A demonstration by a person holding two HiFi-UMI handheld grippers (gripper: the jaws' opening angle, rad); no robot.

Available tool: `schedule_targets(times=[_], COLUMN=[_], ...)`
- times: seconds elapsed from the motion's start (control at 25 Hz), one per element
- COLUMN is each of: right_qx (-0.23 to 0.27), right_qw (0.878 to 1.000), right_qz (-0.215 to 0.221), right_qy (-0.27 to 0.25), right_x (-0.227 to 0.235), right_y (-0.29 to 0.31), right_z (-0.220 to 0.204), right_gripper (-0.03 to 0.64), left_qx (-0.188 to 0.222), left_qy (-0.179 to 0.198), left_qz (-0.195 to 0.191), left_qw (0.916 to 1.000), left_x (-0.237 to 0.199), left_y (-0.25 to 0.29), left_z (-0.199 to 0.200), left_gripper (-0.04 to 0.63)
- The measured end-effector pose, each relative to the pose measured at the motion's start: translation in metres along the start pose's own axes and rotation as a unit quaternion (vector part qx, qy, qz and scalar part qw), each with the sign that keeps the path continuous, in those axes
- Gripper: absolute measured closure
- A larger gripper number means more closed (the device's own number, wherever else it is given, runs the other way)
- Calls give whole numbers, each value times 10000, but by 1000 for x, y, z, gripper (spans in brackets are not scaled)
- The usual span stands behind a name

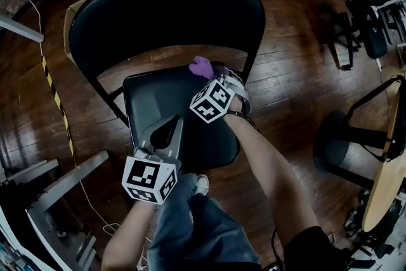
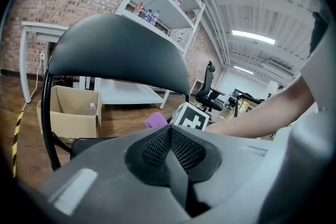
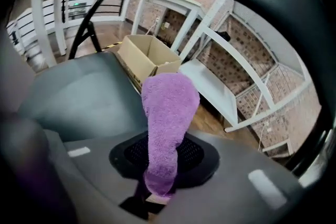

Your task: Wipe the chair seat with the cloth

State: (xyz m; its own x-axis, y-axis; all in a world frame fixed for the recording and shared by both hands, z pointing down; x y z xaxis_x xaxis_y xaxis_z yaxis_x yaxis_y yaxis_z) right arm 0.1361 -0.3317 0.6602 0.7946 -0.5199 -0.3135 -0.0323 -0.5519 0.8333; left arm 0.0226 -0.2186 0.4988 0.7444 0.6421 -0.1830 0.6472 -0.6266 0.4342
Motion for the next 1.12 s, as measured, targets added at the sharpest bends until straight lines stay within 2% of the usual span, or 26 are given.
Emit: schedule_targets(times=[0.16,0.32,0.4,0.68,0.96,1.12], right_qx=[-74,-247,-312,-411,-332,-282], right_qw=[9951,9722,9633,9677,9837,9869], right_qz=[-62,-121,-119,172,425,542], right_qy=[980,2326,2662,2482,1717,1492], right_x=[10,19,19,-6,-43,-63], right_y=[14,24,25,3,-33,-56], right_z=[5,-8,-16,-42,-90,-119], right_gripper=[535,535,535,535,535,535], left_qx=[1,-39,-72,-122,-103,-109], left_qy=[-49,-60,-55,-45,-19,-36], left_qz=[47,-20,-43,-69,-124,-106], left_qw=[10000,10000,9999,9999,9999,9999], left_x=[-13,-12,-11,-2,27,45], left_y=[4,9,10,9,0,-9], left_z=[-3,-8,-11,-14,-21,-28], left_gripper=[591,591,591,591,591,591])
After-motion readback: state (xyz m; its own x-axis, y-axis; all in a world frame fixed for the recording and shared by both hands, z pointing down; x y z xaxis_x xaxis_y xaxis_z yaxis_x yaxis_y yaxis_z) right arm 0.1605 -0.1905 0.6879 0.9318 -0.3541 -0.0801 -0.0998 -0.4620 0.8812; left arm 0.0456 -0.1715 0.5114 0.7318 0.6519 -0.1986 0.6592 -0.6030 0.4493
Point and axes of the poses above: the fingertips, and each gripper's own axes: y forward along the fingers, x to its right, z out of its top, the point moved 1 cm from there along -y, backward along the fingers, and after that the axes turned 13 degrees about y, right-handed, at the moved point
